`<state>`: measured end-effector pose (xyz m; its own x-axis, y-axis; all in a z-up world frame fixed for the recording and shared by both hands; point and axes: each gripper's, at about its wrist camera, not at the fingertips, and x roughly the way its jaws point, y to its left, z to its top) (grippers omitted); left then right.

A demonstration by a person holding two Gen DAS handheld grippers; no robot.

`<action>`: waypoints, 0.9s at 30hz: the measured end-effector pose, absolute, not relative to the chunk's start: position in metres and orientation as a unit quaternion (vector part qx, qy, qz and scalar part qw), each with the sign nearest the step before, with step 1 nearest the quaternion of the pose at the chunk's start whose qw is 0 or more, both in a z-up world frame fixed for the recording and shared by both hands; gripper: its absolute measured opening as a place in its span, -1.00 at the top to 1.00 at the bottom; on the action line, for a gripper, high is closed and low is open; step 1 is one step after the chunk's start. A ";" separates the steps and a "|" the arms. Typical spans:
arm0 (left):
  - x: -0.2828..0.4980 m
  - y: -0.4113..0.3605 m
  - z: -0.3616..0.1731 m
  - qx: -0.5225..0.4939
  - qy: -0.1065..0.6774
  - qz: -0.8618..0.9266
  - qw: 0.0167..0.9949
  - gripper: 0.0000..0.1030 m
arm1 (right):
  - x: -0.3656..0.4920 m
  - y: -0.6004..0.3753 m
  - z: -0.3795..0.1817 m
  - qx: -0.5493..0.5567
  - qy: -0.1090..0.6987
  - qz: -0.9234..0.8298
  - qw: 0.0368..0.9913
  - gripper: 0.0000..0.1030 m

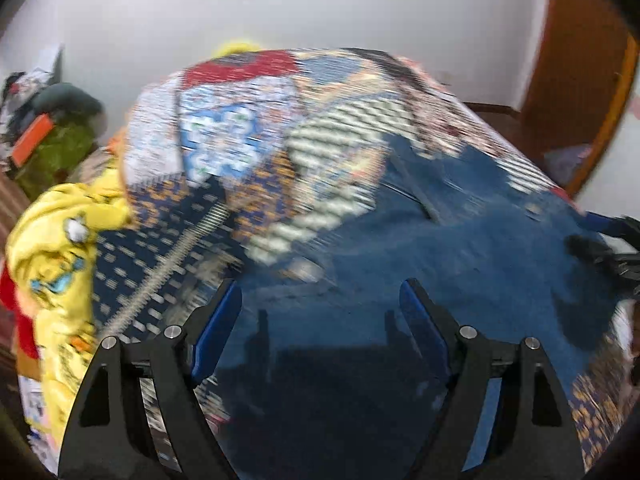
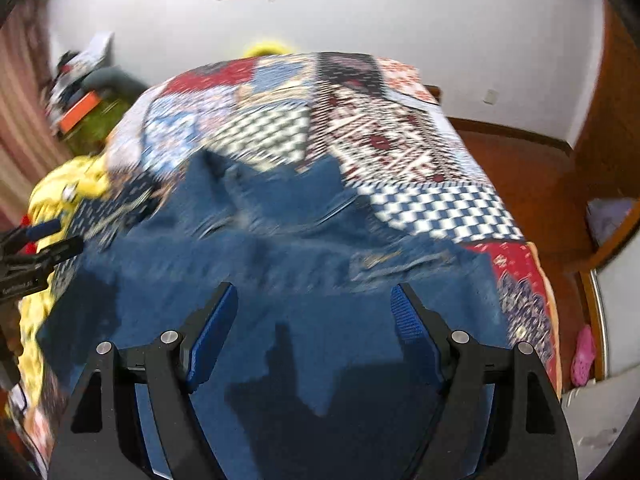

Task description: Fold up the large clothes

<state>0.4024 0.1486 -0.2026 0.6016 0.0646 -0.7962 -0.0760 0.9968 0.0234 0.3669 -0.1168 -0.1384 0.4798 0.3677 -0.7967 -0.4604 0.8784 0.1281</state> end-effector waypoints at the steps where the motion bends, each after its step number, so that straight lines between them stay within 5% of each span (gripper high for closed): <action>1: 0.396 0.139 -0.206 -0.011 0.448 0.025 0.894 -0.57 | 0.356 -0.113 -0.140 -0.060 0.448 0.253 0.856 -0.48; 15: 0.351 0.107 -0.259 -0.034 0.449 0.040 0.892 -0.66 | 0.318 -0.129 -0.175 -0.183 0.459 0.210 0.843 -0.50; 27: 0.287 0.174 -0.261 -0.064 0.430 0.142 0.889 -0.77 | 0.322 -0.225 -0.167 -0.115 0.471 0.123 0.866 -0.57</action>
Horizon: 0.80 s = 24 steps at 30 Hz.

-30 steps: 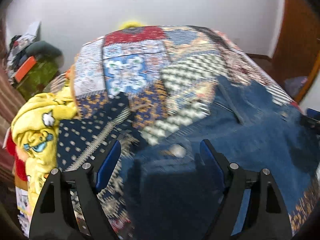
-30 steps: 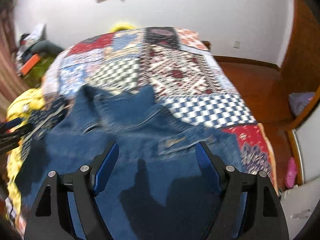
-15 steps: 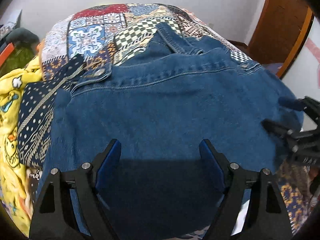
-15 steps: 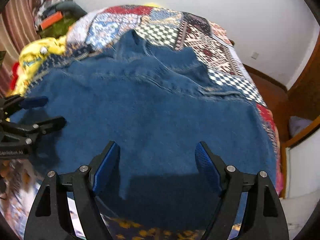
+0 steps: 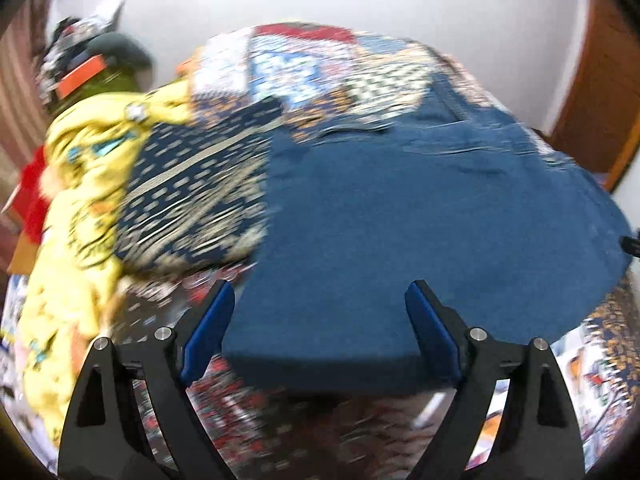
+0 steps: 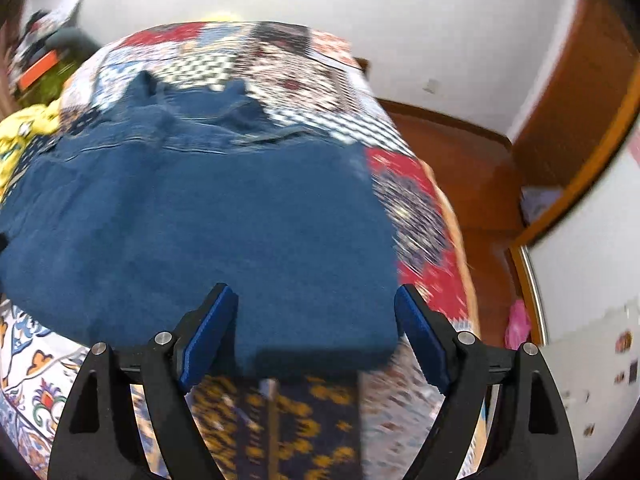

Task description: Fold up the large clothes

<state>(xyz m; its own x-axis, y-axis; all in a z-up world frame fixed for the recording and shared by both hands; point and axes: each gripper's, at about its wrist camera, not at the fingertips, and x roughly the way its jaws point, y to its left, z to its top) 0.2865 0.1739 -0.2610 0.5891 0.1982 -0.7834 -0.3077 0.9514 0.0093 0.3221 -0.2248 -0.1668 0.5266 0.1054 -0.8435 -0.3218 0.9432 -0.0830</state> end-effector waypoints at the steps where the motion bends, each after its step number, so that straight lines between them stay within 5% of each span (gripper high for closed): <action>1: 0.280 0.184 -0.263 -0.082 0.431 0.142 0.887 -0.83 | 0.323 -0.234 -0.168 -0.099 0.476 0.120 0.866 -0.61; 20: 0.255 0.211 -0.301 -0.401 0.434 0.057 0.805 -0.83 | 0.305 -0.259 -0.147 0.005 0.466 0.129 0.876 -0.68; 22: 0.260 0.216 -0.303 -0.410 0.416 0.053 0.810 -0.75 | 0.305 -0.254 -0.148 0.010 0.467 0.138 0.873 -0.68; 24: 0.267 0.224 -0.309 -0.443 0.402 0.049 0.800 -0.46 | 0.305 -0.248 -0.150 0.014 0.473 0.146 0.869 -0.68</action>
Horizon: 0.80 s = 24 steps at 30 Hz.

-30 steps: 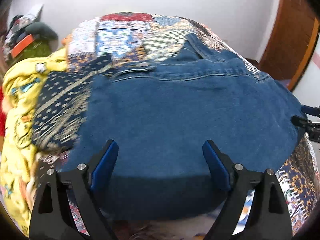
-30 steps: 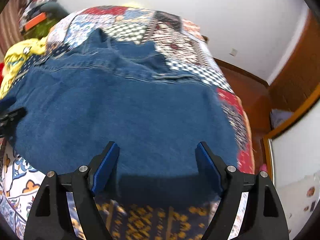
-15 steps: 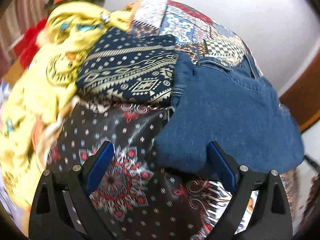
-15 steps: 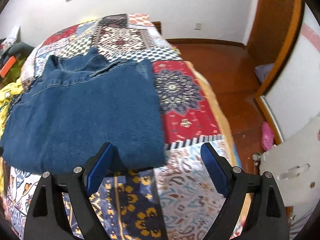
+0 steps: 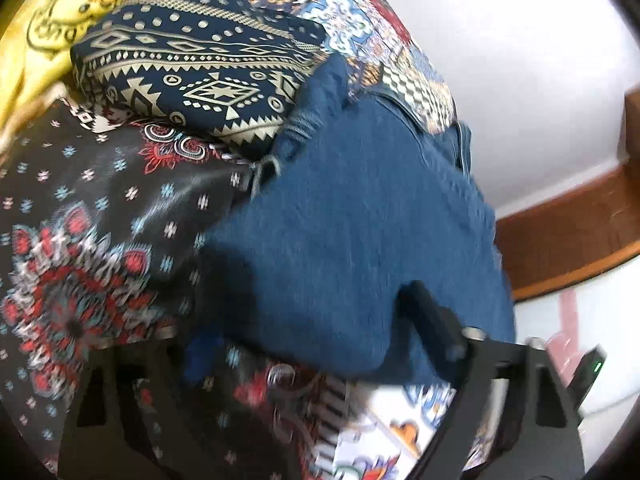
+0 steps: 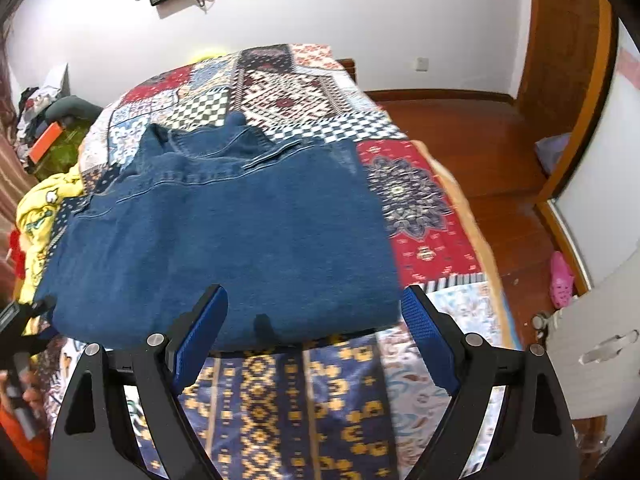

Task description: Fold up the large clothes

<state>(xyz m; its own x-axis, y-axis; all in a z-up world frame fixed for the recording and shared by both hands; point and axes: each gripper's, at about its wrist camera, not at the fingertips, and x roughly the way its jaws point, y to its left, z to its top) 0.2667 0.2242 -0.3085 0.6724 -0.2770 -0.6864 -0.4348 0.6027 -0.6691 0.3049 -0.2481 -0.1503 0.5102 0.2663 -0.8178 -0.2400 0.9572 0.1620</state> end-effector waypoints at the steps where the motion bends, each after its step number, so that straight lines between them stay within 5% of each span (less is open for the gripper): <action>1: 0.269 0.227 -0.312 -0.461 0.395 0.045 0.793 -0.41 | 0.305 -0.244 -0.151 0.014 0.476 0.149 0.867 -0.68; 9: 0.265 0.241 -0.294 -0.487 0.346 0.051 0.800 0.26 | 0.302 -0.217 -0.149 0.004 0.488 0.170 0.856 -0.68; 24: 0.243 0.262 -0.128 -0.362 0.199 0.036 0.910 0.42 | 0.297 -0.110 -0.129 -0.006 0.491 0.280 0.825 -0.68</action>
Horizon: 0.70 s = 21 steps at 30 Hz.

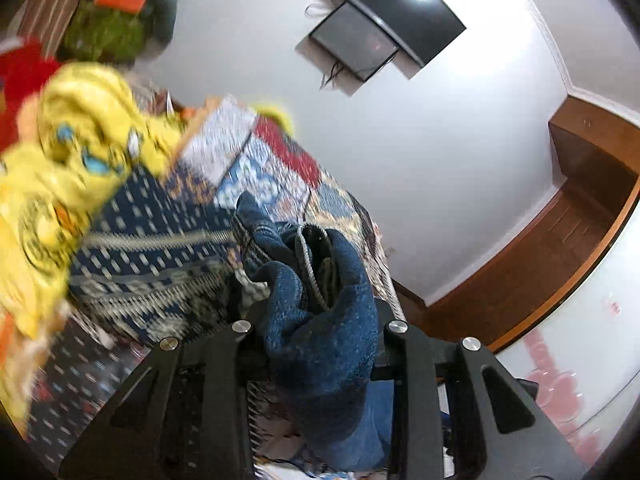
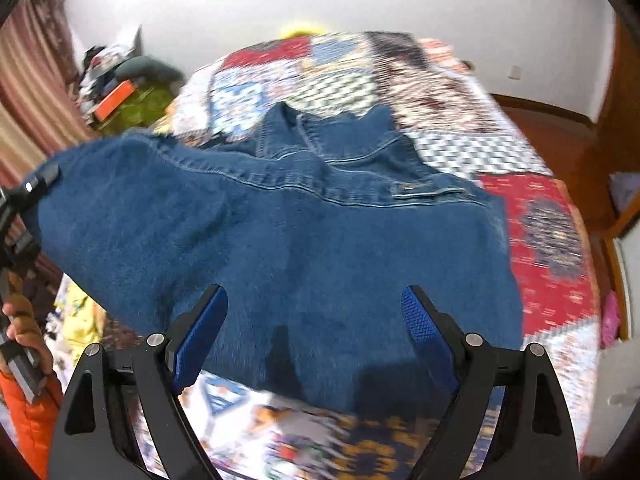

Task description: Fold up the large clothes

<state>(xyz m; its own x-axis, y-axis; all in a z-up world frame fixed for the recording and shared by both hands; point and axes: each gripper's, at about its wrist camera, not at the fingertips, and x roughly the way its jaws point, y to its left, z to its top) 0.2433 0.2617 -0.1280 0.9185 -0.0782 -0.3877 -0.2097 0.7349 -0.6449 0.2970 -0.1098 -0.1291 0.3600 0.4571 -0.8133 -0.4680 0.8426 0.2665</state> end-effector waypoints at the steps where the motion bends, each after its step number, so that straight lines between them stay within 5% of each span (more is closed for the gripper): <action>1: 0.239 0.265 -0.124 -0.352 0.195 0.042 0.914 0.42 | 0.298 -0.096 -0.134 -0.008 0.498 0.291 0.817 -0.68; 10: 0.232 0.265 -0.140 -0.324 0.220 0.061 0.918 0.43 | 0.296 -0.028 -0.190 -0.058 0.549 0.317 0.771 -0.74; 15: 0.246 0.249 -0.134 -0.317 0.222 0.040 0.921 0.43 | 0.284 -0.027 -0.187 -0.095 0.531 0.331 0.774 -0.84; 21: 0.288 0.189 -0.097 -0.260 0.229 -0.014 0.938 0.47 | 0.295 -0.077 -0.160 -0.016 0.525 0.327 0.786 -0.84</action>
<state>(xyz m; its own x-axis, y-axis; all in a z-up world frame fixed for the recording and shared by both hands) 0.2882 0.1889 -0.0966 0.8947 -0.1449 -0.4225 -0.0929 0.8648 -0.4935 0.2954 -0.0774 -0.1602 0.2352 0.4963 -0.8357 -0.5306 0.7859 0.3174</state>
